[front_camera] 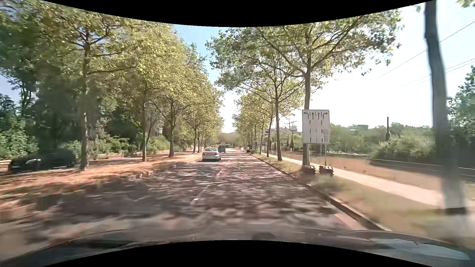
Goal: Follow the waypoints while adhering to traffic rules and regulations
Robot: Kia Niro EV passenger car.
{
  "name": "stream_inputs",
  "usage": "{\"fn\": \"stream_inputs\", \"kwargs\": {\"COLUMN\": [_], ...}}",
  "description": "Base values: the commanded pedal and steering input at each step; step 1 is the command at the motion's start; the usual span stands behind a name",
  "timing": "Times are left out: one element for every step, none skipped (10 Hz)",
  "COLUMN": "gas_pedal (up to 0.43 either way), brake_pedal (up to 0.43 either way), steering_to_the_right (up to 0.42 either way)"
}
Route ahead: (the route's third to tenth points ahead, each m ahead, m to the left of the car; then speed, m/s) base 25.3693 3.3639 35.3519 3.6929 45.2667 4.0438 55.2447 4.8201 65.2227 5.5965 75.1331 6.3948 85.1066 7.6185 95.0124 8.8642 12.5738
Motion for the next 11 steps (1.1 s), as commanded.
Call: {"fn": "stream_inputs", "kwargs": {"gas_pedal": [0.067, 0.059, 0.059, 0.059, 0.059, 0.059, 0.059, 0.059, 0.047, 0.047, 0.047], "brake_pedal": [0.0, 0.0, 0.0, 0.0, 0.0, 0.0, 0.0, 0.0, 0.0, 0.0, 0.0], "steering_to_the_right": [-0.008, -0.008, -0.007, -0.007, -0.008, -0.007, -0.008, -0.007, -0.006, -0.005, -0.004]}}
